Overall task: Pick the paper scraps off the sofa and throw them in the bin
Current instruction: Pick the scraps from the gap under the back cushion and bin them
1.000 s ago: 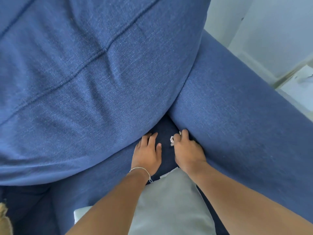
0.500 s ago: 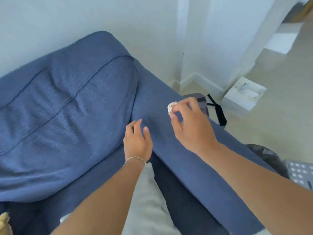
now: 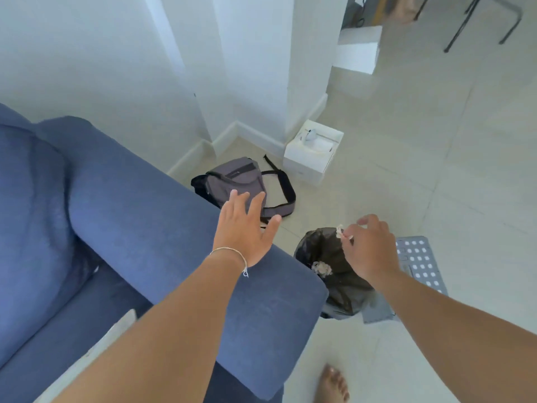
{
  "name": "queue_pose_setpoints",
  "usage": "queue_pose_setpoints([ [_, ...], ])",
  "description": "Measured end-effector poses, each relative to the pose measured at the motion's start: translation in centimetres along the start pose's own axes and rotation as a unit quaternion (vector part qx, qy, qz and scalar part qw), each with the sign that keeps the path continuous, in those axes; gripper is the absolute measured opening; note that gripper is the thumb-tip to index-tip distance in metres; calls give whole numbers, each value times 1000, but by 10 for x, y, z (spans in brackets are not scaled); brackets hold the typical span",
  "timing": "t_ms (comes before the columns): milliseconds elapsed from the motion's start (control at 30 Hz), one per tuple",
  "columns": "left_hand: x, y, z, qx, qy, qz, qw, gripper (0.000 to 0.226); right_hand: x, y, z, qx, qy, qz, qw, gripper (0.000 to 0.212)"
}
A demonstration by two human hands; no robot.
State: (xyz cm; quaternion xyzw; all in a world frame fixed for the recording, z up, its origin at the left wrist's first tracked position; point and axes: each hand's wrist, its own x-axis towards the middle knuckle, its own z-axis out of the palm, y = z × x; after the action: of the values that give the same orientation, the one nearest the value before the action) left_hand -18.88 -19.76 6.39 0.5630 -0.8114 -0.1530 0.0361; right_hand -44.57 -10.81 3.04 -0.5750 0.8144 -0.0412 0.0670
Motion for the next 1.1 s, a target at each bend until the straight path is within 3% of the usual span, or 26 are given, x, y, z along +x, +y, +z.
queue_pose_setpoints([
  [167,7,1,21,22,17,-30,999,70,18,33,19,-28,-78,1,997,22],
  [333,9,5,27,24,36,-24,999,65,26,36,41,-19,-184,40,982,60],
  [433,10,3,29,22,36,-29,999,64,31,22,43,-5,-197,36,980,66],
  [667,9,2,27,-11,36,-26,999,58,49,-28,28,39,-161,-12,986,54],
  [800,5,4,23,-53,118,-51,990,54,59,-79,11,125,-119,-50,984,50],
  [933,-18,-21,-1,-188,206,-148,949,49,52,-149,-3,195,-72,-123,970,44],
  [1100,-109,-149,-17,-280,285,-250,882,39,19,-284,-11,255,-6,-287,923,36],
])
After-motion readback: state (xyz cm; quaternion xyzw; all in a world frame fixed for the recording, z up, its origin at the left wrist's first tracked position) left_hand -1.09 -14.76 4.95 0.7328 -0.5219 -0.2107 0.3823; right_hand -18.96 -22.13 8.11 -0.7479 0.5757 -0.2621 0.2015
